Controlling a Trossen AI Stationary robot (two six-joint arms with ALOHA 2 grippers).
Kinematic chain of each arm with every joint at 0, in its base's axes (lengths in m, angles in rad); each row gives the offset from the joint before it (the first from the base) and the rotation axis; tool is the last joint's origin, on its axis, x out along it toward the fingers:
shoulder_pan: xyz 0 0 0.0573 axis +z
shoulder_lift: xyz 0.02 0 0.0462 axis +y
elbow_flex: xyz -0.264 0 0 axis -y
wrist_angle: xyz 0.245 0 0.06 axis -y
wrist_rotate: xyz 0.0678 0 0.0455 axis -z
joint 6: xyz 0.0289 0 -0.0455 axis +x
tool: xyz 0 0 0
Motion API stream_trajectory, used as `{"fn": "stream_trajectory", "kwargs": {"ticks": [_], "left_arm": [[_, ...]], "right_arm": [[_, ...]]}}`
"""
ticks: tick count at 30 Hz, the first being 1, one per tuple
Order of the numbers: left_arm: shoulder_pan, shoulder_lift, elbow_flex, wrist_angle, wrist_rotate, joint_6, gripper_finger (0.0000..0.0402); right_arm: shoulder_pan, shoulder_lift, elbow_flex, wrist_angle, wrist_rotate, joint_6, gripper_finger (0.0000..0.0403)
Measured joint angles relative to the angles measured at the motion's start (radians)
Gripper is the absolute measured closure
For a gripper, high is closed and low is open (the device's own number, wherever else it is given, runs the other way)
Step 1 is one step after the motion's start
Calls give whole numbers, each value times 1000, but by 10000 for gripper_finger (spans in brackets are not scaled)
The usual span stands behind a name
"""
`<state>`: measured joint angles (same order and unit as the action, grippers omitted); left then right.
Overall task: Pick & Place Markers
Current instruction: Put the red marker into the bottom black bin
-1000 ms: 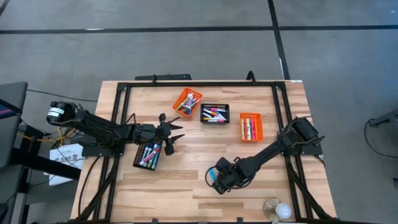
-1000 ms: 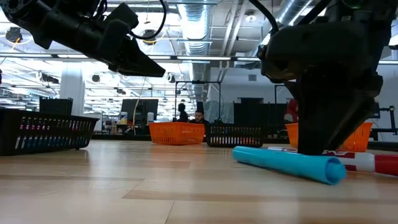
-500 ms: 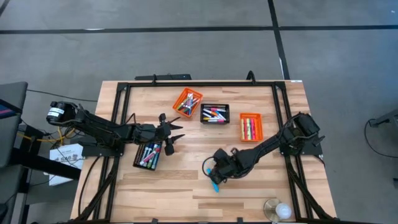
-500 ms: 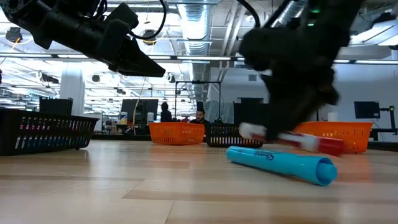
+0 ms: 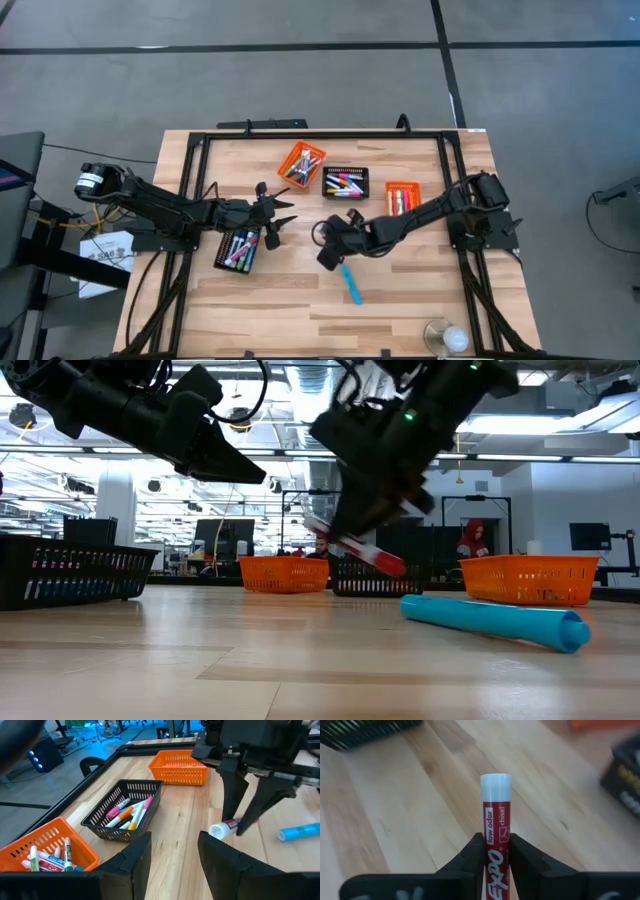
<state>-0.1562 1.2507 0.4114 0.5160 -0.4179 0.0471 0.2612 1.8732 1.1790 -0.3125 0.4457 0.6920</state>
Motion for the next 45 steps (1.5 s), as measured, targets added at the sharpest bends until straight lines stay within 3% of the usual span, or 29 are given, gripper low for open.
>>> {"fn": "stream_trajectory", "kwargs": {"ticks": [8,13,19,24,28,32,38,45], "left_arm": [[0,0,0,-2,3,-40,244],[0,0,0,-2,116,-78,243],[0,1,0,25,204,-73,244],[0,1,0,112,248,-67,244],[0,1,0,243,317,2,244],[0,0,0,342,320,26,244],[0,1,0,356,320,27,244],[0,1,0,368,321,27,244]], "right_arm": [[-23,-13,0,183,3,-222,333],[-14,-72,1,243,19,-330,335],[40,-238,1,299,95,-490,335],[110,-324,-12,337,227,-596,335],[119,-296,-58,357,237,-596,335],[110,-236,-62,388,235,-604,335],[69,-194,-62,538,197,-648,335],[27,-168,-61,578,91,-633,335]]}}
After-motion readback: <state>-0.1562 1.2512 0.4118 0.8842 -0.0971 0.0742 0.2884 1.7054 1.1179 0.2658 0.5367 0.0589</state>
